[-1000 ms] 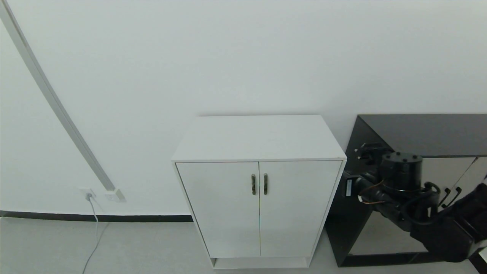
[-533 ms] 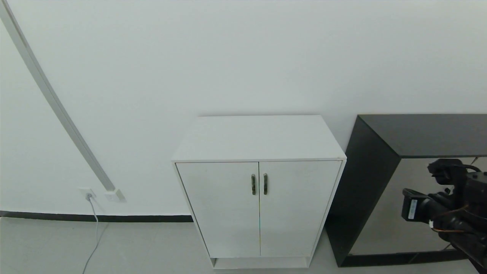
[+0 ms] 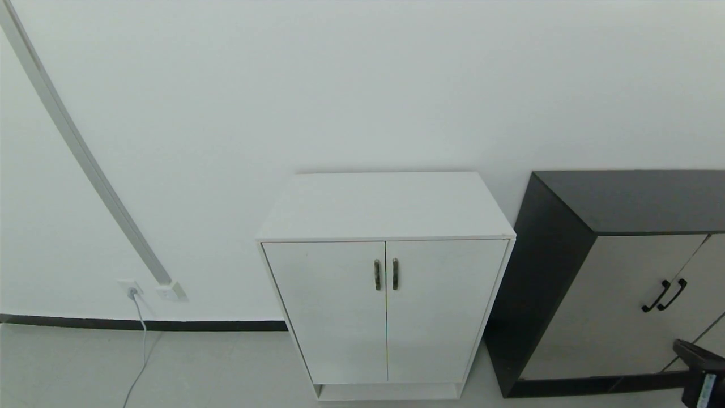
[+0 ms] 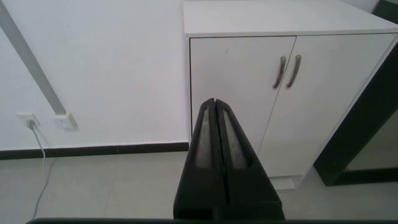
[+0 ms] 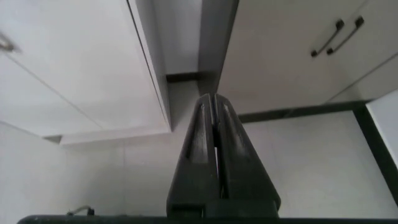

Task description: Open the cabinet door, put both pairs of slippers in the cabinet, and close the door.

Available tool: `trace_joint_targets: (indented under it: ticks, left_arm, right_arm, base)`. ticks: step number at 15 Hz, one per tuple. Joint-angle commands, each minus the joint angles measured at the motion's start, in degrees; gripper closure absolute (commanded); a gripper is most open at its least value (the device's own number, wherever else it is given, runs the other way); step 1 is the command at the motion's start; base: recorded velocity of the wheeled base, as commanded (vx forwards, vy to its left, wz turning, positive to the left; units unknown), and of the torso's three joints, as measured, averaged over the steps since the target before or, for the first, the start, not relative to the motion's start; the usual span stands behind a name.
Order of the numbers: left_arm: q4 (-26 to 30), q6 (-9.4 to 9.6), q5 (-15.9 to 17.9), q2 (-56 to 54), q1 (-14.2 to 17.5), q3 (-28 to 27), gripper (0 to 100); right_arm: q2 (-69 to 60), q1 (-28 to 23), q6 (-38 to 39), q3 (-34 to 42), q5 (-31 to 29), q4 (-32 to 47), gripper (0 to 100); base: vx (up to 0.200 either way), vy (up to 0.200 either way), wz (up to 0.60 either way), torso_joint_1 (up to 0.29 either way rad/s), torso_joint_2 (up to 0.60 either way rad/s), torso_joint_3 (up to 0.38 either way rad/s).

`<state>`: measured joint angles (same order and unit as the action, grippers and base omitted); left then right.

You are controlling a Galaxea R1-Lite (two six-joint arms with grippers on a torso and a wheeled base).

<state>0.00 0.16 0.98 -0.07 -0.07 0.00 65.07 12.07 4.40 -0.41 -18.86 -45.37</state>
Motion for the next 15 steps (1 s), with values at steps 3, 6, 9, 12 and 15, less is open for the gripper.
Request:
trace_joint_targets:
  ticks: [3,6,9,12,15]
  left_arm:
    - [0.0,0.02,0.0,0.1,0.0,0.0,100]
    - [0.0,0.02,0.0,0.1,0.0,0.0,100]
    - [0.0,0.02,0.0,0.1,0.0,0.0,100]
    - [0.0,0.02,0.0,0.1,0.0,0.0,100]
    - [0.0,0.02,0.0,0.1,0.0,0.0,100]
  right_arm:
    - [-27.2,0.1,-1.9,-1.3,3.6,23.5,100]
    - [-37.7,0.1,-1.9,-1.9,8.9,35.8,100]
    - [-46.4,0.1,-1.9,-1.8,13.3,44.7,100]
    - [-48.8,0.4,-2.2,-1.3,15.0,46.8,100]
    - [-51.3,4.5,-2.2,-1.3,15.3,46.8,100]
  base:
    - [0.0,0.0,0.0,0.0,0.0,0.0]
    - [0.0,0.0,0.0,0.0,0.0,0.0]
    - [0.0,0.0,0.0,0.0,0.0,0.0]
    - [0.0,0.0,0.0,0.0,0.0,0.0]
    - [0.0,0.0,0.0,0.0,0.0,0.0]
